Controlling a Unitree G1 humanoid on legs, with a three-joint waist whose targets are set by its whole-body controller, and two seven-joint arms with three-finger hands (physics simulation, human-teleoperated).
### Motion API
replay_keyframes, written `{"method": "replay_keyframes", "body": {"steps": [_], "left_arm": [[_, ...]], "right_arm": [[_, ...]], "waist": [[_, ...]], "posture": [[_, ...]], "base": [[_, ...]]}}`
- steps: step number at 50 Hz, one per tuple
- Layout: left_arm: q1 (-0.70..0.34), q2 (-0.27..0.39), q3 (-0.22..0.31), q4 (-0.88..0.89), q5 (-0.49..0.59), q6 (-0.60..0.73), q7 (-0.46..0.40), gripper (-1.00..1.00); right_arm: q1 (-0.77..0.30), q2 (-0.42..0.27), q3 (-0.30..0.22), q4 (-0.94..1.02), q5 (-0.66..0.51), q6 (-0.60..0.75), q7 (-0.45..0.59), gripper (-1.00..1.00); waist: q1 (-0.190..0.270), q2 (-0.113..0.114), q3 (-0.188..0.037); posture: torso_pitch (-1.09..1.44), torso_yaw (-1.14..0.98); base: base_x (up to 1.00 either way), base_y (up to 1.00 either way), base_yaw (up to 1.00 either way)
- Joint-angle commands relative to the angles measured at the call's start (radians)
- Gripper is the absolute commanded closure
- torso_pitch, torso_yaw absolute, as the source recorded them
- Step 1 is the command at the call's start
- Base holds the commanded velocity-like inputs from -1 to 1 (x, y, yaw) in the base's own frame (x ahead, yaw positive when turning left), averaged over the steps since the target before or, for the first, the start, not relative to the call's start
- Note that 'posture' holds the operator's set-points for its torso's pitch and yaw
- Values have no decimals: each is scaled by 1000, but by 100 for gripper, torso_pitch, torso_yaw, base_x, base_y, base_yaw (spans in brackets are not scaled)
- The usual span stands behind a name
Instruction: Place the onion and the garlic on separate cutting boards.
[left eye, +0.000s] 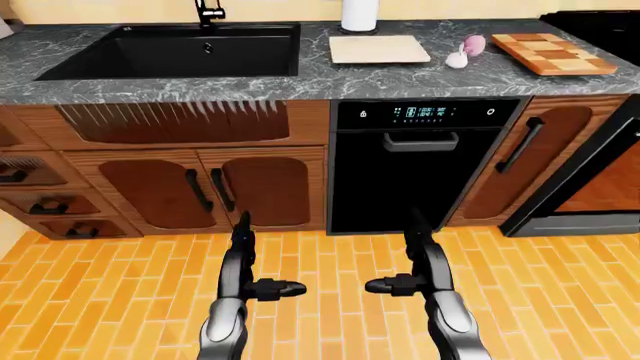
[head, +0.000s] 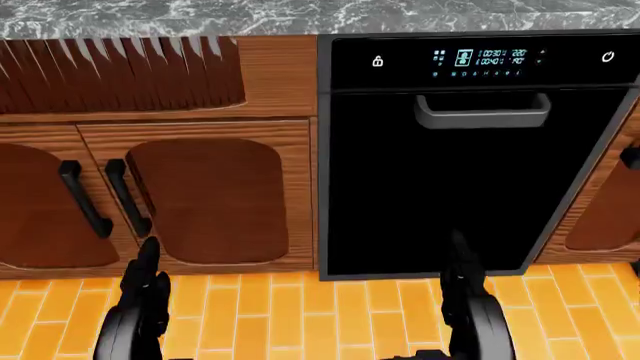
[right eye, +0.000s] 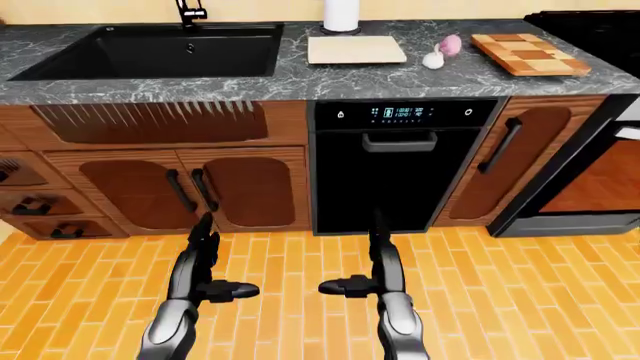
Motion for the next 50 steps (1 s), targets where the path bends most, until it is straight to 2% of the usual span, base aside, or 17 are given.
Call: {"method": "replay_keyframes", "body": {"steps": [1,3,4,5,7,8,13,20,27,30,41,44,45,50], "left_arm": [[-28,4,4,-89,-4,-55,1,-100],[-24,5,4,-100,-1,-47,1,-100],[-23,6,4,-110,1,-37,2,-100],[-22,6,5,-116,1,-31,2,-100],[-21,8,7,-149,3,-2,1,-100],[-21,8,8,-155,4,0,2,-100],[-12,10,9,-240,10,64,-3,-100],[-20,16,0,-497,25,297,-32,-100],[-74,25,3,-703,45,499,-61,-100],[-102,32,14,-786,38,586,-78,-100],[-266,96,117,-956,-36,853,-96,-100],[-299,118,129,-966,-37,879,-90,-100],[-309,125,131,-972,-36,890,-87,-100],[-364,149,158,-1061,-57,999,-85,-100]], "right_arm": [[-35,-9,-3,-116,-2,2,-5,-100],[-35,-10,-2,-127,-12,15,-5,-100],[-37,-11,-4,-134,-12,28,-5,-100],[-38,-11,-5,-138,-13,36,-4,-100],[-36,-13,-3,-169,-13,83,6,-100],[-33,-14,-1,-180,-15,90,12,-100],[-19,-16,2,-277,-28,151,35,-100],[-39,-28,-23,-596,20,464,83,-100],[-107,-52,-61,-800,31,693,103,-100],[-151,-64,-85,-868,47,784,109,-100],[-353,-136,-213,-1055,195,1101,89,-100],[-404,-160,-238,-1073,232,1154,73,-100],[-422,-168,-248,-1080,245,1176,66,-100],[-490,-210,-290,-1106,291,1252,47,-100]], "waist": [[-2,-8,-1],[9,-2,-62],[9,-2,-52],[8,-6,-16],[8,-8,-70],[9,-8,-76],[10,-6,-79],[11,-4,-87],[11,-7,-93],[12,-7,-91],[13,-7,-76],[13,-8,-71],[12,-3,-85],[11,0,-65]], "posture": [[0,0],[0,0],[0,0],[0,0],[0,0],[0,0],[0,0],[0,0],[0,0],[0,0],[0,0],[0,0],[0,0],[0,0]], "base": [[0,0,0],[0,0,0],[0,0,0],[0,0,0],[0,0,0],[0,0,0],[0,0,0],[0,0,0],[0,0,0],[0,0,0],[0,-2,0],[0,-4,0],[0,-6,0],[0,-9,0]]}}
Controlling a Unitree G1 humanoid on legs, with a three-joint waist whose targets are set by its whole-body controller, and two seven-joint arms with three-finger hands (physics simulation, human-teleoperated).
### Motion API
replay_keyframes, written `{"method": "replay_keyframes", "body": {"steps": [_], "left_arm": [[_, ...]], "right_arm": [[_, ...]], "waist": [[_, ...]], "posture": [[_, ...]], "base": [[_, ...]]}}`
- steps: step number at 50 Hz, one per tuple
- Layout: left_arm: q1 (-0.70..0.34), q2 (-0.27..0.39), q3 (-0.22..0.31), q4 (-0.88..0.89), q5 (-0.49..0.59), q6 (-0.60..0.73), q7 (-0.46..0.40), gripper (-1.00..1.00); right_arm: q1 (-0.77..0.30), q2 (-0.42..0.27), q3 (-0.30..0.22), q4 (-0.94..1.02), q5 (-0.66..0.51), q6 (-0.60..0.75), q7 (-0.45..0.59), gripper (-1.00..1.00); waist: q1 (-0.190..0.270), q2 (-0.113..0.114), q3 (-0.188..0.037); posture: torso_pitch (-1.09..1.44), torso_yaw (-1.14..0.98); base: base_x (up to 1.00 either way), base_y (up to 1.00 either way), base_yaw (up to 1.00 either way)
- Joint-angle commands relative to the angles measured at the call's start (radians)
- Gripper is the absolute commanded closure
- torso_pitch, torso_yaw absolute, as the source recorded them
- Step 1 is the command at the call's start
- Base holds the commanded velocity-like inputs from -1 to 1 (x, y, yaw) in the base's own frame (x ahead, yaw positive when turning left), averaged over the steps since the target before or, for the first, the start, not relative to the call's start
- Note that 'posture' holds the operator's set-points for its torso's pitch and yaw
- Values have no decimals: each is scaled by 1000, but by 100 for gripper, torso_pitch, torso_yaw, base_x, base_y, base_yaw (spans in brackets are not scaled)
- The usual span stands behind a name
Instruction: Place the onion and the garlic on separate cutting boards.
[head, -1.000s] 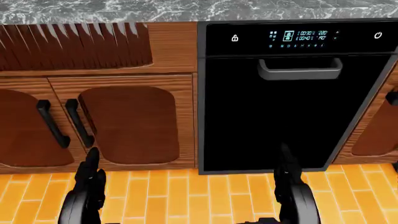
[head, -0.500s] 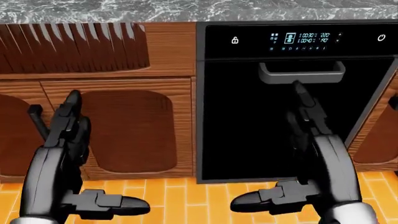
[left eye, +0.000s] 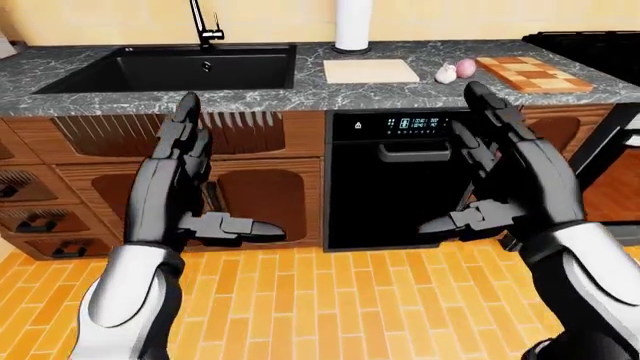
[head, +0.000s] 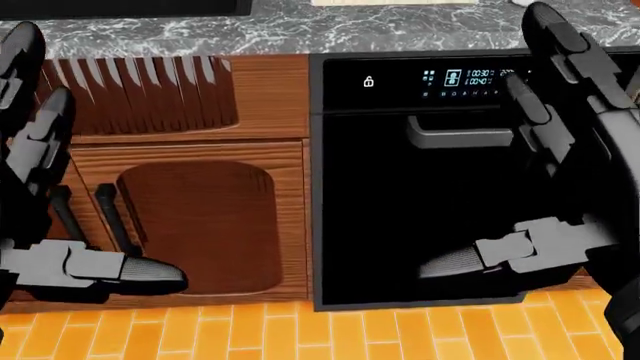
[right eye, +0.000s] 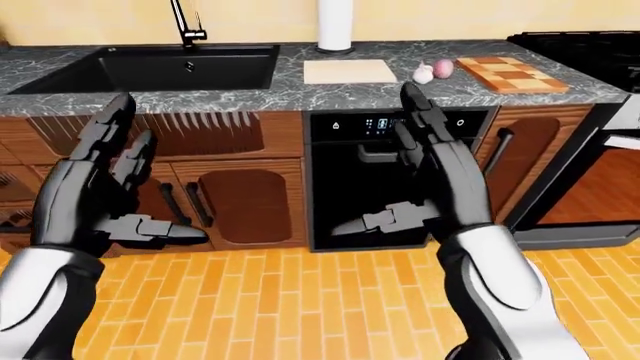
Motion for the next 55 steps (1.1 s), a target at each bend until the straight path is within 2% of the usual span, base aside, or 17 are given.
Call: {"method": "replay_keyframes", "body": {"steps": [1,7,12,13,16,20,22,24,25,34,37,38,40,46,50,51,55], "left_arm": [[-36,10,5,-46,-16,18,1,-100],[-72,29,37,-75,-45,66,7,-100],[-78,36,44,-75,-62,67,17,-100],[-78,37,45,-74,-64,67,19,-100],[-76,39,44,-76,-69,66,23,-100],[-65,39,33,-75,-69,53,28,-100],[-63,40,34,-75,-71,52,27,-100],[-62,40,39,-75,-73,51,26,-100],[-59,40,38,-72,-72,46,27,-100],[-49,38,35,-72,-74,36,27,-100],[-46,38,33,-71,-73,33,27,-100],[-45,38,32,-71,-73,32,26,-100],[-46,38,32,-71,-73,32,26,-100],[-45,37,32,-73,-72,32,25,-100],[-42,38,30,-71,-70,28,24,-100],[-41,37,29,-71,-70,27,24,-100],[-38,36,29,-69,-69,22,22,-100]], "right_arm": [[-32,-16,-18,-10,18,-1,-17,-100],[-73,-38,-43,-10,64,23,-44,-100],[-95,-55,-52,-4,95,29,-65,-100],[-94,-55,-51,-2,98,26,-68,-100],[-87,-56,-46,0,107,16,-78,-100],[-64,-61,-28,6,113,-13,-90,-100],[-63,-61,-26,4,118,-14,-94,-100],[-62,-62,-24,6,121,-18,-98,-100],[-60,-63,-22,6,123,-20,-100,-100],[-54,-65,-11,11,126,-33,-109,-100],[-53,-67,-6,14,126,-39,-110,-100],[-51,-67,-4,14,125,-41,-111,-100],[-49,-66,-3,15,125,-44,-111,-100],[-48,-64,-2,12,128,-44,-112,-100],[-44,-65,3,15,124,-52,-113,-100],[-43,-65,5,16,123,-54,-113,-100],[-40,-65,10,17,119,-60,-112,-100]], "waist": [[-4,6,-7],[-4,4,-2],[-3,85,2],[8,51,7],[1,65,-2],[2,34,3],[5,1,5],[5,-72,-14],[-2,-33,0],[2,28,19],[-2,102,-2],[9,59,8],[3,75,7],[8,28,12],[14,-78,-7],[5,-40,7],[6,-20,18]], "posture": [[0,0],[0,0],[0,0],[0,0],[0,0],[0,0],[0,0],[0,0],[0,0],[0,0],[0,0],[0,0],[0,0],[0,0],[0,0],[0,0],[0,0]], "base": [[0,-9,0],[0,-12,0],[3,-17,0],[4,-17,0],[4,-17,0],[5,-17,0],[5,-17,0],[6,-16,0],[5,-18,0],[6,-17,0],[9,-17,0],[9,-18,0],[12,-17,0],[14,-19,0],[21,-24,0],[24,-26,0],[29,-26,0]]}}
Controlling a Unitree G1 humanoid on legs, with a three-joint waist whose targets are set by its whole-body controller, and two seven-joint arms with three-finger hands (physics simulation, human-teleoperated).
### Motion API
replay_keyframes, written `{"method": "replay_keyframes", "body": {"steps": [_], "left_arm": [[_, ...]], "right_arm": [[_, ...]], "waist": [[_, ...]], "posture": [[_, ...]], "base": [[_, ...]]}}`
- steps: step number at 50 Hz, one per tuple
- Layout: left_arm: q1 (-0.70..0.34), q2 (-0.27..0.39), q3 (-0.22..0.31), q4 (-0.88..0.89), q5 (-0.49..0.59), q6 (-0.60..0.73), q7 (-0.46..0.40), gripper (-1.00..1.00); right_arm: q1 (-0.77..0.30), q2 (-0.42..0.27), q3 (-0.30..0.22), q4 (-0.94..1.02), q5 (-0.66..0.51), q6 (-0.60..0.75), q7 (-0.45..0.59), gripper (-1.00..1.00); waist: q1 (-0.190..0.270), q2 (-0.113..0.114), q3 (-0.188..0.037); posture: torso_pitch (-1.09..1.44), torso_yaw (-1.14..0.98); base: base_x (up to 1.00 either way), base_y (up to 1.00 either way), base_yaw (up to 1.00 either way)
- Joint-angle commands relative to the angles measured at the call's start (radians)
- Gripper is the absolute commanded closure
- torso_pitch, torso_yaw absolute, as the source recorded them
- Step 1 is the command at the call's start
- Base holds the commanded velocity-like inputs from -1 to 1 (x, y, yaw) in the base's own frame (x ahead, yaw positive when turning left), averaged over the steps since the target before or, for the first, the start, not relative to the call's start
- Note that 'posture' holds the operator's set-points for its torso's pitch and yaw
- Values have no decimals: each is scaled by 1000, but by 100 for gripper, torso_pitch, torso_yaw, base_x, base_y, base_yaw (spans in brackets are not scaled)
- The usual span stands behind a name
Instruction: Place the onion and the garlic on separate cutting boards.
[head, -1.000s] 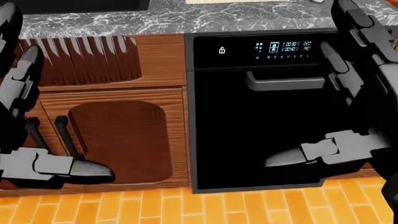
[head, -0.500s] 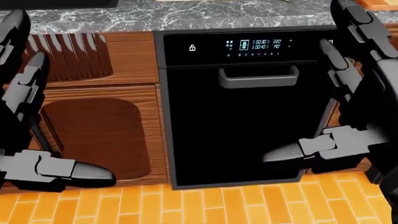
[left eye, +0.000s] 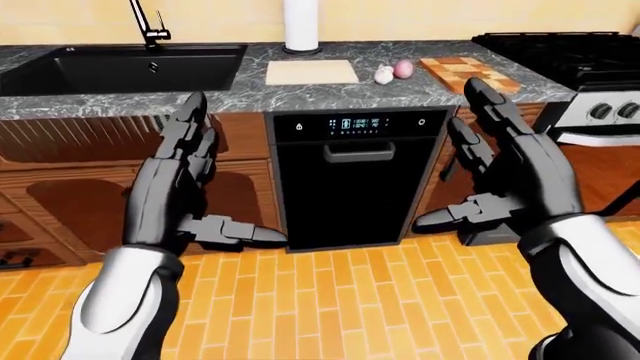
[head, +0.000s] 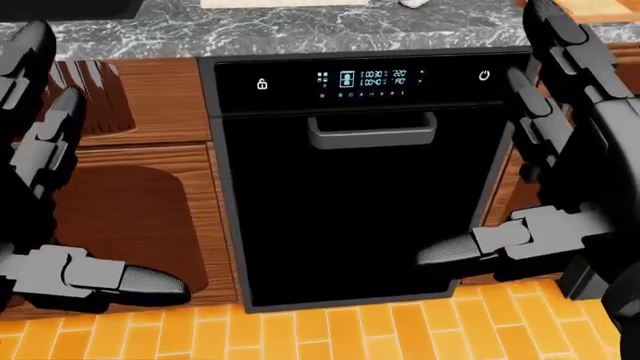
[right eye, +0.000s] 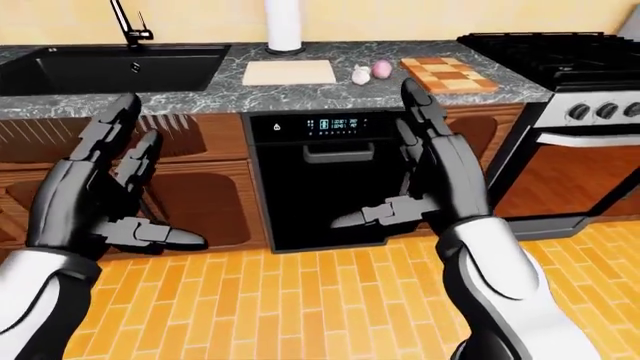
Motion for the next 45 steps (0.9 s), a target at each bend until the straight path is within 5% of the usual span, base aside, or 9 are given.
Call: {"method": "replay_keyframes", "body": {"steps": [1,8,9,13,17,21,23,35,45], "left_arm": [[-22,9,15,-28,12,-39,8,-100],[-24,9,16,-29,12,-36,7,-100],[-24,9,16,-29,12,-36,7,-100],[-28,9,16,-27,13,-36,7,-100],[-30,10,17,-28,13,-33,6,-100],[-34,10,18,-31,11,-27,7,-100],[-30,9,16,-30,12,-30,7,-100],[-23,5,12,-30,17,-37,6,-100],[-18,5,17,-32,15,-40,4,-100]], "right_arm": [[-26,-5,2,-26,2,-40,4,-100],[-28,-4,3,-30,-1,-35,8,-100],[-29,-3,3,-30,-1,-35,9,-100],[-31,-2,4,-28,-3,-35,10,-100],[-34,-2,4,-30,-3,-31,11,-100],[-37,0,3,-30,-3,-28,11,-100],[-35,1,3,-31,-3,-30,12,-100],[-30,2,2,-34,-5,-33,14,-100],[-35,6,1,-36,-3,-29,10,-100]], "waist": [[5,4,-12],[-5,111,-26],[10,74,-16],[6,87,-33],[17,48,-22],[20,-66,-69],[11,-42,-13],[-20,93,-37],[16,36,-28]], "posture": [[0,0],[0,0],[0,0],[0,0],[0,0],[0,0],[0,0],[0,0],[0,0]], "base": [[29,-26,0],[31,-27,0],[31,-27,0],[31,-27,0],[32,-27,0],[31,-27,0],[32,-27,0],[32,-27,0],[32,-28,0]]}}
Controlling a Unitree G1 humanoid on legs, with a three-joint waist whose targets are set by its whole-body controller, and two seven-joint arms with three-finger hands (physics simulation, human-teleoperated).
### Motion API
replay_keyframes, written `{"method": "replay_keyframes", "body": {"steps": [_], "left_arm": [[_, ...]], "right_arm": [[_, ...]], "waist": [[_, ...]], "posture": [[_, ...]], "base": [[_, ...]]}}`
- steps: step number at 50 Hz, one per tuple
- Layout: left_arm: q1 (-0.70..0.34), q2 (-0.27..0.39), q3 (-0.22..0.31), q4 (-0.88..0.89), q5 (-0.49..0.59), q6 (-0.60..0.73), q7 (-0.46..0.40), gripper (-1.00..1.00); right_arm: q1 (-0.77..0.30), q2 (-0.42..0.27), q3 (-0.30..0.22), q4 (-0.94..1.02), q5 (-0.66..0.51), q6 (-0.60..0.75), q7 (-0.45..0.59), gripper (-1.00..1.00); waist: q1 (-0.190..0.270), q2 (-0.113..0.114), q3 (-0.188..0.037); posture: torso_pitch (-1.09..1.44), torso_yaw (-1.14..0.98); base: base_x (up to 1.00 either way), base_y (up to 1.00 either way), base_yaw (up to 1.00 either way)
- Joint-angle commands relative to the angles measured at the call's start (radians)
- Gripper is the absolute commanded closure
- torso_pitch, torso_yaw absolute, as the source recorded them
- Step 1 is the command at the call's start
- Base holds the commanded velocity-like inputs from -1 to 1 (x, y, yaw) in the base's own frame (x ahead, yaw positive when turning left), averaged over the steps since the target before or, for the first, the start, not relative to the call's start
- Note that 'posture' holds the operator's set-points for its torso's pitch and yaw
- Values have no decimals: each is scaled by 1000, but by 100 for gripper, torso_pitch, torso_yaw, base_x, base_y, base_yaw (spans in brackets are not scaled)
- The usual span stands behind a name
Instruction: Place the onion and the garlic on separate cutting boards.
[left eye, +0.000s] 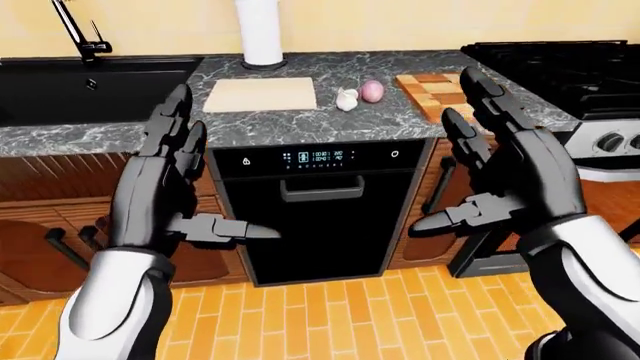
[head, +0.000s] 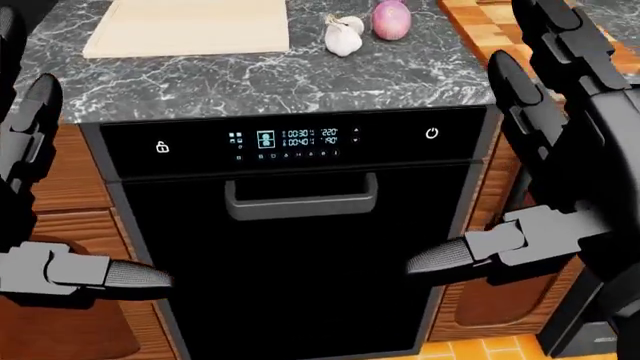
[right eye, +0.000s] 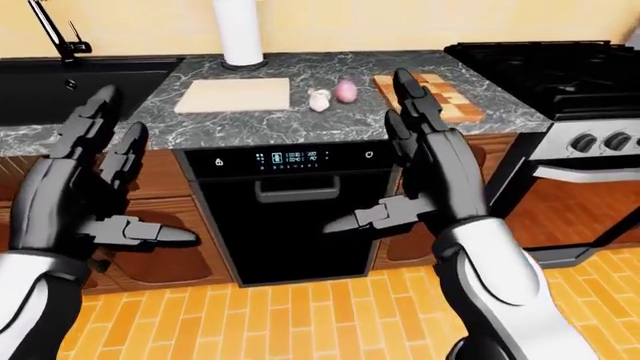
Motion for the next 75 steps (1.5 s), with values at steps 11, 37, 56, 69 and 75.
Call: {"method": "replay_keyframes", "body": {"steps": [11,37,56,69,75], "left_arm": [[-12,0,-1,-16,-5,-21,-1,-100],[-6,3,4,-22,-11,-23,2,-100],[-15,2,1,-9,-10,-29,3,-100],[-14,3,5,-22,-15,-19,5,-100],[-10,4,5,-20,-15,-23,5,-100]], "right_arm": [[-14,-10,-11,-5,-2,-22,-8,-100],[-14,-11,2,-20,0,-20,-14,-100],[-4,-13,92,-20,-192,-37,69,-100],[-9,4,95,-24,-251,-26,118,-100],[-18,-1,126,-18,-290,-28,154,-100]], "waist": [[-29,-13,7],[-27,-30,2],[-40,41,2],[-21,5,-19],[-22,12,-23]], "posture": [[0,0],[0,0],[0,0],[0,0],[0,0]], "base": [[32,-27,0],[32,-27,0],[16,-3,0],[0,0,0],[0,0,0]]}}
